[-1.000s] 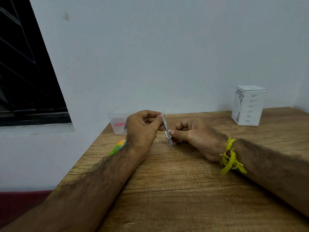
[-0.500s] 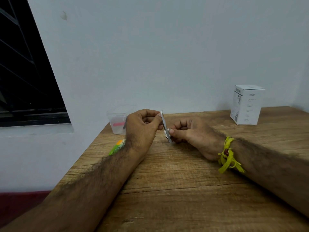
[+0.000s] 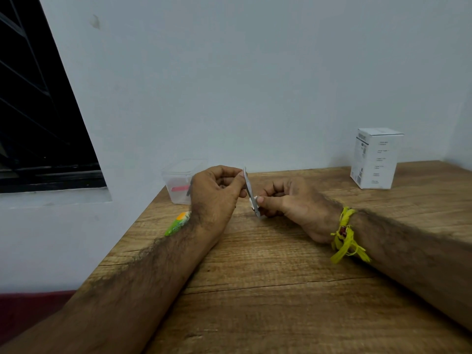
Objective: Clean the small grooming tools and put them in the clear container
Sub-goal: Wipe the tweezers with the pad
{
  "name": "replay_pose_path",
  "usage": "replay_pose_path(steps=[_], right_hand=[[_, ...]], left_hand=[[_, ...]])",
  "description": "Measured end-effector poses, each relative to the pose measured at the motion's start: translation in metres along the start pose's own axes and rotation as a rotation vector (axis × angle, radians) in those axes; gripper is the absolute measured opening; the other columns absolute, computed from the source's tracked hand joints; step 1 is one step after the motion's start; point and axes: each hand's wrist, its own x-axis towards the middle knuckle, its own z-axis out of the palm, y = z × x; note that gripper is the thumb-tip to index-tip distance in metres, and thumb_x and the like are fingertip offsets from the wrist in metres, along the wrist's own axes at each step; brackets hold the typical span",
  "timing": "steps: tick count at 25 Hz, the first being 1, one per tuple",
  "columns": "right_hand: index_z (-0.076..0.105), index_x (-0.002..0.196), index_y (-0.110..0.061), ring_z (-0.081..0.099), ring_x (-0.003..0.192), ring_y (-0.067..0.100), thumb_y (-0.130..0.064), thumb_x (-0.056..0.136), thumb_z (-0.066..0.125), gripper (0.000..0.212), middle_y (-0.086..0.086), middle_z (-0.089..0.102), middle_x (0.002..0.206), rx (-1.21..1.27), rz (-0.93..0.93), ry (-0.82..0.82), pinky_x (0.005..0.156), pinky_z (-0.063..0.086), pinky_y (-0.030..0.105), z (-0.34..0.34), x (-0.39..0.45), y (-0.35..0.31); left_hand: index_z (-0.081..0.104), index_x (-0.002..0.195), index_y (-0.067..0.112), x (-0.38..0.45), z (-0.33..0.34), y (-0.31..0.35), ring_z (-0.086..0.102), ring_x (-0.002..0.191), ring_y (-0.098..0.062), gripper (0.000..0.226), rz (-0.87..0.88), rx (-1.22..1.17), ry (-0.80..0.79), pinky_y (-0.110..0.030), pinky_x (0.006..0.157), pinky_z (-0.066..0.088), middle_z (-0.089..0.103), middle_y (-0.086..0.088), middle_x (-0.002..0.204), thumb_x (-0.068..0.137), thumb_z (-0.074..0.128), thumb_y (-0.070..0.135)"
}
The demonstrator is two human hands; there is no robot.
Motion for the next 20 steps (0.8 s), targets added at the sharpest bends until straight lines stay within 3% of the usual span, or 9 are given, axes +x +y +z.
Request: replay_pose_path(steps=[5, 10, 15, 18, 20], right_hand=[[0.070, 0.093, 0.000, 0.070, 0.075, 0.018, -0.008, 0.094, 0.066, 0.009, 0.017, 0.075, 0.090, 0.186, 0.027, 0.138, 0.069, 0.057, 0.033, 0.0034, 0.0023, 0.0017], [0.068, 0.093, 0.000, 0.070, 0.073, 0.018, -0.006, 0.095, 0.063, 0.008, 0.014, 0.072, 0.084, 0.362, 0.071, 0.282, 0.060, 0.058, 0.026, -0.0020, 0.0063, 0.0031], [0.069, 0.092, 0.004, 0.070, 0.068, 0.021, -0.002, 0.093, 0.063, 0.009, 0.017, 0.072, 0.077, 0.238, 0.014, 0.283, 0.061, 0.058, 0.026, 0.0031, 0.0038, 0.0038], [0.069, 0.089, 0.001, 0.070, 0.065, 0.022, -0.003, 0.092, 0.064, 0.007, 0.015, 0.073, 0.074, 0.120, -0.061, 0.283, 0.065, 0.061, 0.030, 0.0066, 0.0003, 0.0033], [0.069, 0.089, -0.001, 0.071, 0.064, 0.021, -0.005, 0.092, 0.066, 0.006, 0.014, 0.074, 0.074, 0.064, -0.102, 0.285, 0.066, 0.062, 0.031, 0.0078, -0.0017, 0.0023]], left_hand=[[0.073, 0.091, 0.006, -0.0046, 0.0034, -0.0008, 0.072, 0.061, -0.013, 0.006, -0.045, 0.000, -0.106, -0.021, 0.043, 0.047, 0.076, -0.008, 0.071, 0.088, 0.075, 0.012], [0.066, 0.098, 0.000, -0.0020, 0.0038, -0.0028, 0.076, 0.069, -0.025, 0.009, -0.175, -0.107, -0.120, -0.023, 0.054, 0.058, 0.077, -0.013, 0.078, 0.094, 0.069, 0.007], [0.068, 0.098, -0.002, -0.0013, 0.0033, -0.0037, 0.076, 0.066, -0.023, 0.006, -0.294, -0.166, -0.136, -0.020, 0.057, 0.059, 0.076, -0.017, 0.081, 0.095, 0.063, -0.001], [0.072, 0.084, 0.001, -0.0022, 0.0040, -0.0014, 0.076, 0.067, -0.023, 0.021, -0.320, -0.197, -0.176, -0.021, 0.057, 0.059, 0.076, -0.016, 0.078, 0.095, 0.055, -0.007], [0.074, 0.079, 0.002, -0.0026, 0.0044, -0.0023, 0.075, 0.068, -0.022, 0.020, -0.316, -0.200, -0.194, -0.021, 0.060, 0.058, 0.076, -0.013, 0.076, 0.091, 0.061, -0.006]])
